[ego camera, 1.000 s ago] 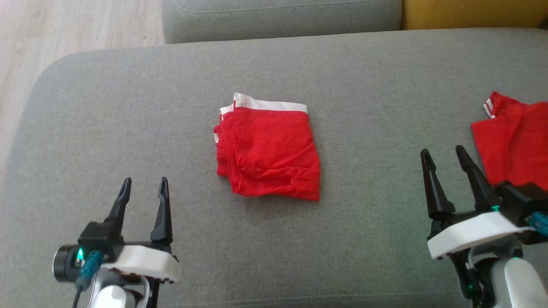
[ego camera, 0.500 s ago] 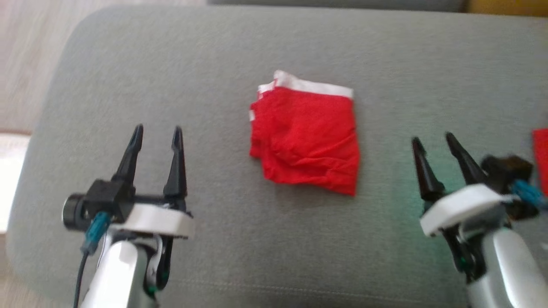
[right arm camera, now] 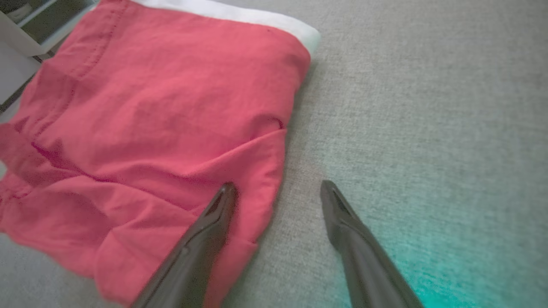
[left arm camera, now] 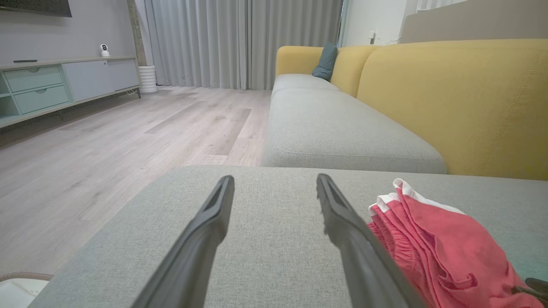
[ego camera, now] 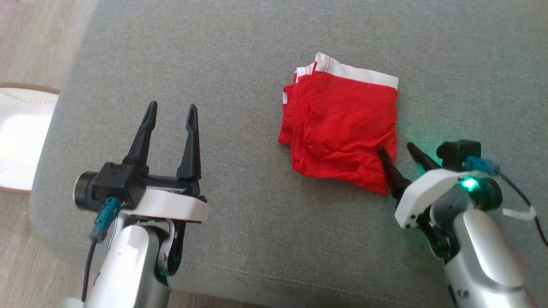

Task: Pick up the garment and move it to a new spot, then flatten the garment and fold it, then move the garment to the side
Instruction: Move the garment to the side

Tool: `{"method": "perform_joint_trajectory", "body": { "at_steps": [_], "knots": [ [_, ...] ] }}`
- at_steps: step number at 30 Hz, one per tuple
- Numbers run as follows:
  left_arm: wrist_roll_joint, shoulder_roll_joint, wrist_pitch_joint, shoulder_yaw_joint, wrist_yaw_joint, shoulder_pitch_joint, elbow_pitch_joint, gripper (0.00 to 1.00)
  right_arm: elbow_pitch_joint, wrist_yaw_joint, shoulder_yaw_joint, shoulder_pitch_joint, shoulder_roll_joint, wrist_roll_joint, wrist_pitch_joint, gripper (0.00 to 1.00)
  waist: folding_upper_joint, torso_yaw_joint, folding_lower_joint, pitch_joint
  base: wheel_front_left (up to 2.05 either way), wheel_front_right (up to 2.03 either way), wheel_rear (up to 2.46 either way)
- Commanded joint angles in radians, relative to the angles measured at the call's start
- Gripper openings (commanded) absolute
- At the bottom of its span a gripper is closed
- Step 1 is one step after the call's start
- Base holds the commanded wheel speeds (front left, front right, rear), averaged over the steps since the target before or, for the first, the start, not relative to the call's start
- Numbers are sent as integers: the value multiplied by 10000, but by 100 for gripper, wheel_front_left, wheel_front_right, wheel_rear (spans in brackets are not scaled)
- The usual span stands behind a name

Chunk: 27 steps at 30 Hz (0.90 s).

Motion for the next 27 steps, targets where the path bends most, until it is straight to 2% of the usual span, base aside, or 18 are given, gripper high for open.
{"method": "perform_joint_trajectory", "body": {
  "at_steps": [1,2,3,4,15,27],
  "knots": [
    [144,90,-87,284,11,-442,-387,100,-125,-9,214,-259,114,-19,158,84,0,-10,0,3,0,0,0],
    [160,82,-88,298,5,-435,-398,100,-31,-9,221,-300,136,-22,277,55,0,-24,0,12,0,0,0],
    [191,76,-88,306,-3,-433,-403,100,27,-9,221,-342,155,-28,349,33,0,-40,0,23,0,0,0],
    [216,69,-88,315,-11,-438,-399,100,77,-9,216,-369,173,-29,422,0,0,-58,0,31,0,0,0],
    [371,-4,-89,340,-104,-527,-381,100,-472,-9,645,-488,89,-209,916,0,0,-731,0,44,0,0,0],
    [522,-15,-89,378,-268,-592,-464,100,-1788,-9,690,106,-731,-130,1092,0,0,-1703,0,-27,0,0,0]
  ]
}}
